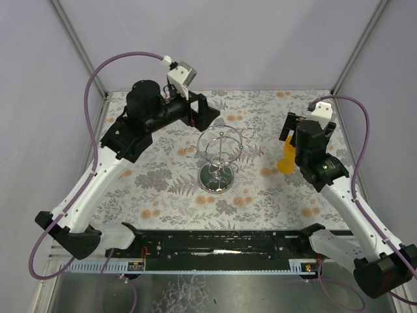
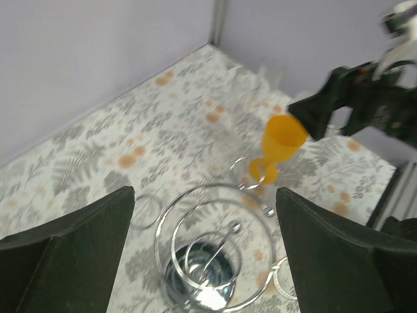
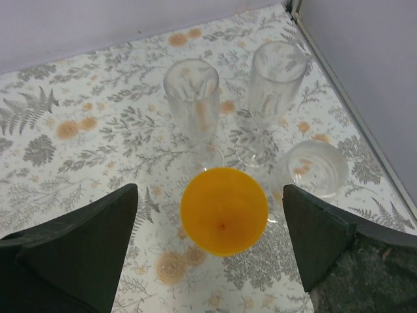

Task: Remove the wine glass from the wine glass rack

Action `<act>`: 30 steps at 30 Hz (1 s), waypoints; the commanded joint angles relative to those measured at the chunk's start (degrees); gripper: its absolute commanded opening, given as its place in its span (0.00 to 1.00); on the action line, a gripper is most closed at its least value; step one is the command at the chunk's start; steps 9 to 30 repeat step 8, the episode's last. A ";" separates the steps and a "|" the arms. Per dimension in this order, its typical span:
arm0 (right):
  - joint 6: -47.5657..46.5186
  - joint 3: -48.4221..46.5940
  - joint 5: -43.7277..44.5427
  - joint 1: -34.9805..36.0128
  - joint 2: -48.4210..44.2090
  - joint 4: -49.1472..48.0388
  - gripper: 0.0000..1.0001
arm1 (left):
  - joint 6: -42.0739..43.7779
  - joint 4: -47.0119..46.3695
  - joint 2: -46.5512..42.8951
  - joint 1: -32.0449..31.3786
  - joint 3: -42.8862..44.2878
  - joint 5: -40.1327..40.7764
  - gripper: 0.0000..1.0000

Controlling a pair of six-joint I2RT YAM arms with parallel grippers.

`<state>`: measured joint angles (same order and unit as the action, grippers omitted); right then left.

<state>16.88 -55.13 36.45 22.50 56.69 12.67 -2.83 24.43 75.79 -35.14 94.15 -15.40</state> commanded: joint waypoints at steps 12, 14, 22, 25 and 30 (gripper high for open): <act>2.25 2.82 2.15 0.23 -7.21 3.11 0.99 | -1.75 -6.00 -11.07 7.62 -14.26 1.22 0.88; 2.25 2.82 2.15 0.23 -7.21 3.11 0.99 | -1.75 -6.00 -11.07 7.62 -14.26 1.22 0.88; 2.25 2.82 2.15 0.23 -7.21 3.11 0.99 | -1.75 -6.00 -11.07 7.62 -14.26 1.22 0.88; 2.25 2.82 2.15 0.23 -7.21 3.11 0.99 | -1.75 -6.00 -11.07 7.62 -14.26 1.22 0.88; 2.25 2.82 2.15 0.23 -7.21 3.11 0.99 | -1.75 -6.00 -11.07 7.62 -14.26 1.22 0.88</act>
